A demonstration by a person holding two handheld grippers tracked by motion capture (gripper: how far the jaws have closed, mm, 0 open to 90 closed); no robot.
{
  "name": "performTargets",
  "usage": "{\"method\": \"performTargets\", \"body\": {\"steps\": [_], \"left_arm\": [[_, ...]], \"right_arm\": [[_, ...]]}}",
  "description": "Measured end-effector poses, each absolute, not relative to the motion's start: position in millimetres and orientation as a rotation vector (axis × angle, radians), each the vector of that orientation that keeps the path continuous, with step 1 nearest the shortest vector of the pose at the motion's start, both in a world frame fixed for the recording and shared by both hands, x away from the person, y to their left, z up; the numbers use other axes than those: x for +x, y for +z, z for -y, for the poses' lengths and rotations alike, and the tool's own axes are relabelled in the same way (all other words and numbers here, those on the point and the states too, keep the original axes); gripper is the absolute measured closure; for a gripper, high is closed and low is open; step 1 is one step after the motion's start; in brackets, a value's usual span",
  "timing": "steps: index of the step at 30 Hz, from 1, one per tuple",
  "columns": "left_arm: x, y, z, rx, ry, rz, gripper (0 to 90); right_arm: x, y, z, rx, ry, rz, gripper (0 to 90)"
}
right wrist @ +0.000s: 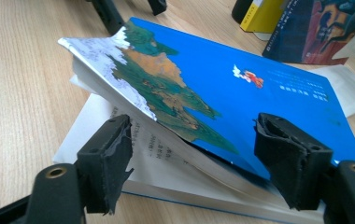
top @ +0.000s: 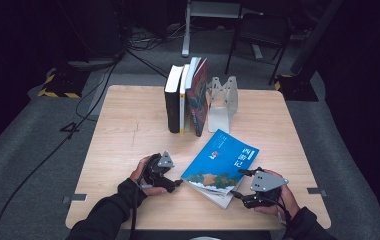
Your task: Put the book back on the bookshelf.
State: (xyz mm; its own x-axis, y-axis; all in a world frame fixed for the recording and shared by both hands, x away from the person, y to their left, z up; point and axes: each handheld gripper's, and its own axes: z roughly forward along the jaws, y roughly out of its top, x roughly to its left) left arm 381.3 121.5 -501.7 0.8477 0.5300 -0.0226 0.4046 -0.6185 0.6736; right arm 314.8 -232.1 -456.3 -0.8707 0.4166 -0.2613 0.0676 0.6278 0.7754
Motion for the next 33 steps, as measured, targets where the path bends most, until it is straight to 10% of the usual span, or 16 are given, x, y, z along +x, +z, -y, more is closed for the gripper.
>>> {"method": "performTargets", "body": {"steps": [33], "left_arm": [[379, -477, -116, 2.211, 0.264, -0.604, 20.7]], "right_arm": [[339, -440, 215, 0.367, 1.195, -2.38, 42.2]]}}
